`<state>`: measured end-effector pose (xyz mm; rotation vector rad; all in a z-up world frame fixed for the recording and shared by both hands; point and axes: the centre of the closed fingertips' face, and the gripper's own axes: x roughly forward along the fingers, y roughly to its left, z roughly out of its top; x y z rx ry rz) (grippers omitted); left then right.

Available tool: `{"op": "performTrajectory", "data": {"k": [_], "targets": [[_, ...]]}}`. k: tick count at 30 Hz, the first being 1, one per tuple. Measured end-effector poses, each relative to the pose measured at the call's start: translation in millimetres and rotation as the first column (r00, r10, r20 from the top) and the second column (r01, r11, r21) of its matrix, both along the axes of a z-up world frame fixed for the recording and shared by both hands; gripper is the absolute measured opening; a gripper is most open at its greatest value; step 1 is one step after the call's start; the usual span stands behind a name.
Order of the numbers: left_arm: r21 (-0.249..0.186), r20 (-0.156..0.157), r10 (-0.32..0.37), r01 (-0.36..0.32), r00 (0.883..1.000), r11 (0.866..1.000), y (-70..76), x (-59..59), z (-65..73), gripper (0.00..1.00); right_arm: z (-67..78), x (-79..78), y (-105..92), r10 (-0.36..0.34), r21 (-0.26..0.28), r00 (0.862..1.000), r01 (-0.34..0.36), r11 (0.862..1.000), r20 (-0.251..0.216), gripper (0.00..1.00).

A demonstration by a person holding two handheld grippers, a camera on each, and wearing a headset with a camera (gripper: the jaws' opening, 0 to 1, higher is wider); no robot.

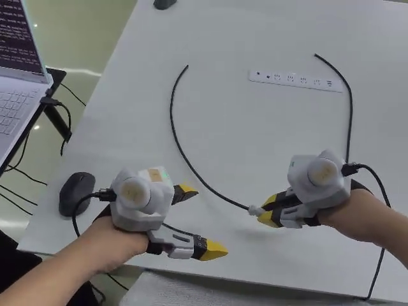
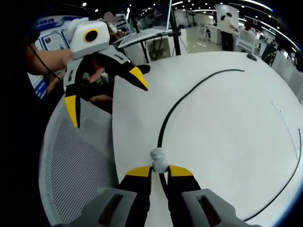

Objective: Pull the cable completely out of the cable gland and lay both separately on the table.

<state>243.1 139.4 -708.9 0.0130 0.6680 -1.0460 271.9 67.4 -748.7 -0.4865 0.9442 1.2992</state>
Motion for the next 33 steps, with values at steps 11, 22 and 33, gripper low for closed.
{"op": "performTrajectory", "data": {"k": [11,22,33], "targets": [[-0.039,0.037,-0.059,0.06,0.998,0.997,-21.1,3.0,14.3,0.8,39.4,-13.6,7.3,0.004,0.06,1.0,-0.004,0.998,0.013,0.07],[-0.055,0.071,-0.072,0.076,0.995,0.996,-28.0,11.7,31.7,0.77,61.8,-22.4,11.0,0.046,0.081,0.999,-0.047,0.996,0.015,0.07],[-0.088,0.088,-0.125,0.133,0.988,0.987,-41.6,14.2,34.6,0.67,76.1,-36.5,10.2,0.096,0.086,0.995,-0.096,0.992,0.01,0.07]]}}
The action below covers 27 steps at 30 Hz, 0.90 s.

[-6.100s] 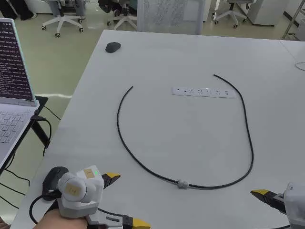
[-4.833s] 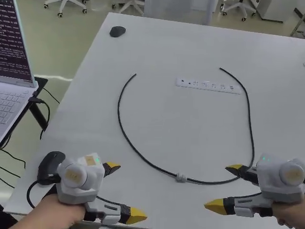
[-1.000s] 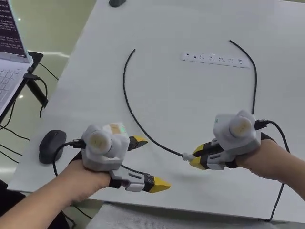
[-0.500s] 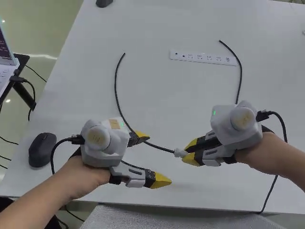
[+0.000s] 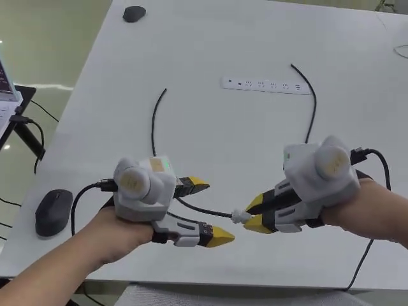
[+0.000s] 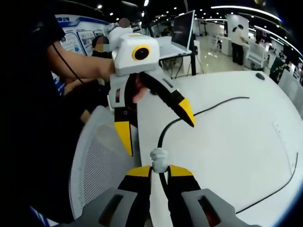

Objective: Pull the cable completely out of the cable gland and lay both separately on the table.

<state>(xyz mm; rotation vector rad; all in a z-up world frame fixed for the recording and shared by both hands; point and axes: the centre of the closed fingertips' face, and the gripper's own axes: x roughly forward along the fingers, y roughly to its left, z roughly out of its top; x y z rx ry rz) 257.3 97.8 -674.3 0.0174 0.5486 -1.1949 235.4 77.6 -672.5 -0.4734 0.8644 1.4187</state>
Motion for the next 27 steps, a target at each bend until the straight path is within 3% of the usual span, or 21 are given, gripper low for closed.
{"op": "performTrajectory", "data": {"k": [4,7,16,21,27], "targets": [[-0.007,-0.016,-0.064,0.064,0.998,0.998,-8.2,-10.9,-1.3,0.57,3.7,-0.6,1.7,0.014,0.01,1.0,-0.014,1.0,0.012,0.07],[-0.008,-0.013,-0.068,0.068,0.998,0.998,-10.8,-11.4,-1.9,0.56,3.9,-1.1,2.5,0.028,0.012,0.999,-0.029,1.0,0.024,0.07],[-0.044,-0.034,-0.089,0.087,0.995,0.995,-14.8,-14.6,2.9,0.42,5.2,-2.9,1.4,0.069,0.021,0.995,-0.07,0.997,0.072,0.07],[-0.061,-0.028,-0.096,0.094,0.995,0.994,-16.1,-15.2,5.7,0.39,6.0,-3.6,1.2,0.09,0.024,0.991,-0.093,0.995,0.094,0.07],[-0.077,-0.023,-0.108,0.106,0.994,0.991,-17.7,-16.2,8.7,0.28,6.5,-5.1,3.1,0.112,0.031,0.987,-0.116,0.993,0.114,0.07]]}}
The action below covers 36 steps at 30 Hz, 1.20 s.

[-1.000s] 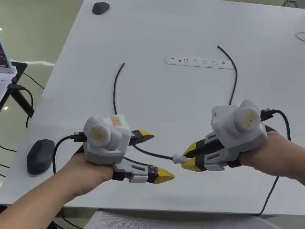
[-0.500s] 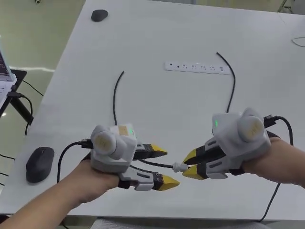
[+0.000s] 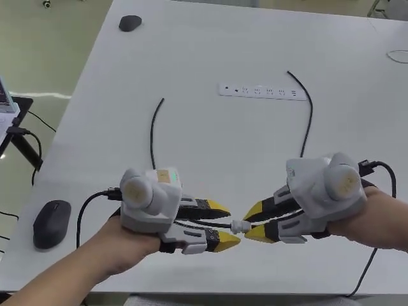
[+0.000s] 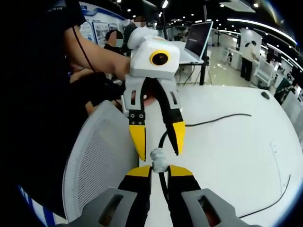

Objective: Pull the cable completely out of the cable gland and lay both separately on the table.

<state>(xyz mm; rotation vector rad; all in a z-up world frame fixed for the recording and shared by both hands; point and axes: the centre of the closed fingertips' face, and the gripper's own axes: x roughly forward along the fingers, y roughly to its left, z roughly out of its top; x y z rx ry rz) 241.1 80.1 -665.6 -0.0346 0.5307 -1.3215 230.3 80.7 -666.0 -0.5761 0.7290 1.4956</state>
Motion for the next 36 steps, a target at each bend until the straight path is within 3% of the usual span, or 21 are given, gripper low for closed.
{"op": "performTrajectory", "data": {"k": [7,17,26,32,36], "targets": [[-0.005,0.011,-0.02,0.02,1.0,1.0,-1.8,-3.8,1.5,0.19,-0.3,-1.4,2.1,0.01,0.01,1.0,-0.01,1.0,0.008,0.07],[-0.001,0.021,-0.028,0.028,0.999,1.0,-3.5,-8.0,-0.1,0.16,-2.3,-3.8,2.1,0.073,0.016,0.994,-0.075,0.997,0.086,0.07],[0.011,0.023,-0.025,0.024,0.999,1.0,-3.6,-7.8,-0.5,0.15,-2.4,-3.9,1.5,0.049,0.047,0.994,-0.053,0.997,0.094,0.09],[0.018,0.011,-0.022,0.022,1.0,1.0,-3.9,-7.7,-2.3,0.15,-4.1,-1.2,1.2,0.007,0.06,0.999,-0.01,0.998,0.044,0.09],[0.018,0.014,-0.027,0.027,1.0,0.999,-3.8,-7.5,-0.8,0.15,-2.6,-0.7,0.1,-0.033,0.086,0.999,0.035,0.996,-0.03,0.1]]}}
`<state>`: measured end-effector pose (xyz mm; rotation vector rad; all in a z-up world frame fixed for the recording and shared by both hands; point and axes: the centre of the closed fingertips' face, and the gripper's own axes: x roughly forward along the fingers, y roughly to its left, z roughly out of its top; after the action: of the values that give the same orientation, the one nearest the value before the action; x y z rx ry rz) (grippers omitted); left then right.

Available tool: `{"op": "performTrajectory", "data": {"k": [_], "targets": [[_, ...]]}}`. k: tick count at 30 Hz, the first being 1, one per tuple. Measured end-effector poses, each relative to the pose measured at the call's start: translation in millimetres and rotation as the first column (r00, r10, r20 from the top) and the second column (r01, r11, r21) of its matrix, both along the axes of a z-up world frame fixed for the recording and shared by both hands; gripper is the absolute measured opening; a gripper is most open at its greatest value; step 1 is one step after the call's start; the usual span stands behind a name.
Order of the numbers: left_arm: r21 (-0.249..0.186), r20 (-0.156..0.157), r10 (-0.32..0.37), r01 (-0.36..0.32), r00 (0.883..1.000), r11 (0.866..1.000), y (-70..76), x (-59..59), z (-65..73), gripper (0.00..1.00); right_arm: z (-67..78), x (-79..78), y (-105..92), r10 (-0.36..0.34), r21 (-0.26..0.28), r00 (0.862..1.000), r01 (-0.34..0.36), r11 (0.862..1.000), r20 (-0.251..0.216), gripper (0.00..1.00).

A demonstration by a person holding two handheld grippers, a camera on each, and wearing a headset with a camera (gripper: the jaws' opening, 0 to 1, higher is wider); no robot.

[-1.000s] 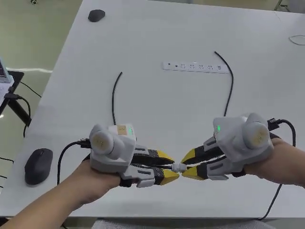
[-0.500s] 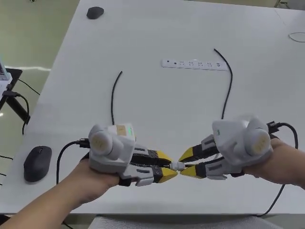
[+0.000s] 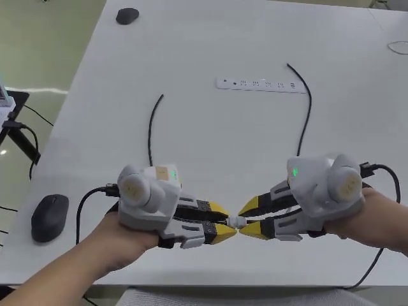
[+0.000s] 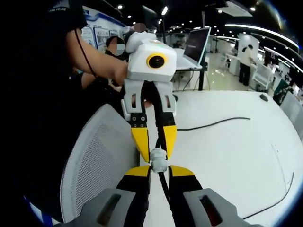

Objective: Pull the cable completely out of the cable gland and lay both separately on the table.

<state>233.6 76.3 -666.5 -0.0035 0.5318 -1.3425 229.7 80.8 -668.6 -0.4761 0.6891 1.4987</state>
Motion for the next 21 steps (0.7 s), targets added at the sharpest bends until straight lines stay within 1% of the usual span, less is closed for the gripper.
{"op": "performTrajectory", "data": {"k": [1,2,3,4,6,7,8,9,11,12,13,15,16,17,18,19,20,21], "targets": [[-0.001,0.002,-0.001,0.001,1.0,1.0,-0.1,0.2,0.5,0.15,0.7,0.2,-0.6,-0.018,0.004,0.999,0.018,1.0,-0.028,0.1],[-0.001,0.002,0.0,0.0,1.0,1.0,-0.1,0.5,1.0,0.15,2.5,-0.4,-1.5,-0.042,0.014,0.996,0.043,0.999,-0.08,0.11],[-0.002,0.005,0.0,0.0,1.0,1.0,-0.3,0.9,1.9,0.15,3.5,0.8,-2.2,-0.052,0.024,0.993,0.055,0.998,-0.103,0.12],[-0.002,0.009,0.001,-0.001,1.0,1.0,-0.6,1.2,2.7,0.15,5.1,5.2,-3.9,-0.062,0.035,0.992,0.067,0.997,-0.109,0.12],[-0.005,0.016,0.001,-0.001,1.0,1.0,-1.1,1.7,4.4,0.15,5.9,6.2,-6.9,-0.089,0.037,0.981,0.096,0.995,-0.172,0.15],[-0.006,0.018,0.003,-0.003,1.0,1.0,-1.6,1.7,5.4,0.15,8.3,7.6,-7.3,-0.08,0.058,0.978,0.093,0.994,-0.192,0.15],[-0.008,0.02,0.005,-0.005,1.0,1.0,-1.7,2.3,6.0,0.15,9.5,8.0,-8.1,-0.076,0.068,0.974,0.092,0.993,-0.211,0.14],[-0.008,0.021,0.007,-0.007,1.0,1.0,-1.9,2.7,6.6,0.15,11.8,7.7,-8.4,-0.084,0.08,0.961,0.108,0.991,-0.264,0.14],[-0.002,0.031,0.007,-0.007,0.999,1.0,-2.0,3.4,6.4,0.15,15.2,10.1,-7.4,-0.096,0.105,0.941,0.137,0.985,-0.325,0.14],[0.004,0.04,0.005,-0.005,0.999,1.0,-2.4,3.3,6.6,0.15,16.9,11.4,-7.0,-0.101,0.118,0.922,0.155,0.981,-0.373,0.14],[0.007,0.049,0.003,-0.003,0.999,1.0,-2.8,3.2,7.2,0.15,18.3,10.5,-6.5,-0.106,0.118,0.899,0.171,0.978,-0.425,0.14],[0.015,0.054,-0.003,0.002,0.999,1.0,-3.8,2.4,7.5,0.15,18.2,10.6,-6.3,-0.108,0.116,0.874,0.183,0.976,-0.474,0.15],[0.02,0.069,-0.008,0.007,0.998,1.0,-4.2,2.1,8.3,0.15,18.4,9.8,-5.9,-0.101,0.12,0.861,0.184,0.976,-0.499,0.14],[0.024,0.096,-0.014,0.012,0.995,1.0,-4.7,2.4,10.0,0.15,20.2,5.3,-5.0,-0.086,0.126,0.828,0.186,0.974,-0.554,0.14],[0.025,0.101,-0.018,0.016,0.995,1.0,-5.3,1.6,11.1,0.15,19.5,2.5,-5.1,-0.087,0.116,0.802,0.191,0.975,-0.59,0.14],[0.026,0.116,-0.022,0.019,0.993,0.999,-6.1,1.3,13.0,0.14,17.5,1.7,-5.7,-0.086,0.109,0.787,0.191,0.975,-0.611,0.14],[0.029,0.123,-0.022,0.019,0.992,0.999,-6.6,1.3,14.1,0.14,18.5,0.5,-4.9,-0.074,0.121,0.776,0.19,0.974,-0.627,0.13],[0.031,0.123,-0.026,0.022,0.992,0.999,-7.2,0.5,15.0,0.14,20.3,-0.4,-4.2,-0.068,0.127,0.757,0.197,0.972,-0.649,0.13]]}}
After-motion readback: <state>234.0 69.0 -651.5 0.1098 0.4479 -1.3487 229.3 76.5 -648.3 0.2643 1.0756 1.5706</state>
